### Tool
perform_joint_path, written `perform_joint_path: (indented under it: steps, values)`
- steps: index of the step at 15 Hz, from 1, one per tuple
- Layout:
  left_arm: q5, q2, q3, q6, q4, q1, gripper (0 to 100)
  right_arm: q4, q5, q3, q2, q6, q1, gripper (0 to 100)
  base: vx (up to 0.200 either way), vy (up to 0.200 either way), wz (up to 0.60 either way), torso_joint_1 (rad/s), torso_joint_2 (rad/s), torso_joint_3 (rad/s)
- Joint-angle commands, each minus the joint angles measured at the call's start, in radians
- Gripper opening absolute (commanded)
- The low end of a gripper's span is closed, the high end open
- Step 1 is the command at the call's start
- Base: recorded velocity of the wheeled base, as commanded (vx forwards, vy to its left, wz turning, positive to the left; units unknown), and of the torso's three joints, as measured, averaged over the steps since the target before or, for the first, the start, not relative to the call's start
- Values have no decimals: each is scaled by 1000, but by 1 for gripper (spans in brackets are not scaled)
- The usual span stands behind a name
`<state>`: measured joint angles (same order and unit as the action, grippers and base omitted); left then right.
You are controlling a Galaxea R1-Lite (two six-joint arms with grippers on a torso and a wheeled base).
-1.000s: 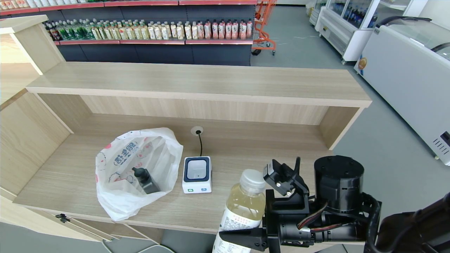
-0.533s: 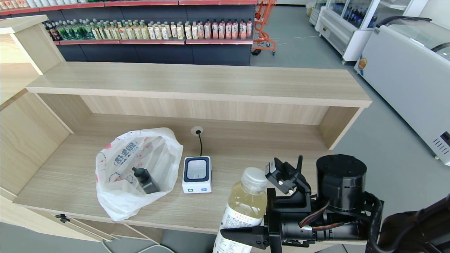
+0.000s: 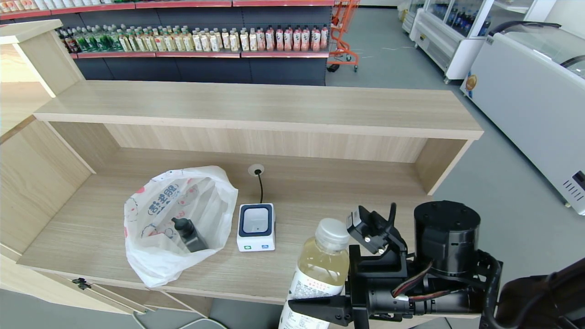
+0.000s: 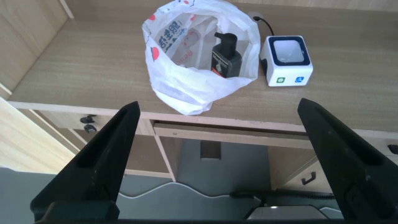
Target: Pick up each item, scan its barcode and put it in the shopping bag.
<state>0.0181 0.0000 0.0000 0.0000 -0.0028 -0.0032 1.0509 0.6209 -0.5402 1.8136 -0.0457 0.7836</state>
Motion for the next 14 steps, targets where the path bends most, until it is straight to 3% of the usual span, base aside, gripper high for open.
perform_joint_path:
  steps: [1,3,4,6,10,14]
  values:
    - [0,2,0,0,0,0,100,0,0,2,-5,1,0,0,0,0,0,0,0,0]
    - [0,2,0,0,0,0,100,-5,-7,2,-11,21,-1,0,0,0,0,0,0,0]
    - [0,2,0,0,0,0,100,-34,-30,2,-31,93,-24,0,0,0,0,0,0,0]
    - [0,2,0,0,0,0,100,-153,-213,5,-109,345,-89,0,0,0,0,0,0,0]
    - [0,2,0,0,0,0,100,-209,-536,-61,-212,596,-164,0,0,0,0,0,0,0]
    - [0,2,0,0,0,0,100,-204,-563,-193,-163,974,-176,0,0,0,0,0,0,0]
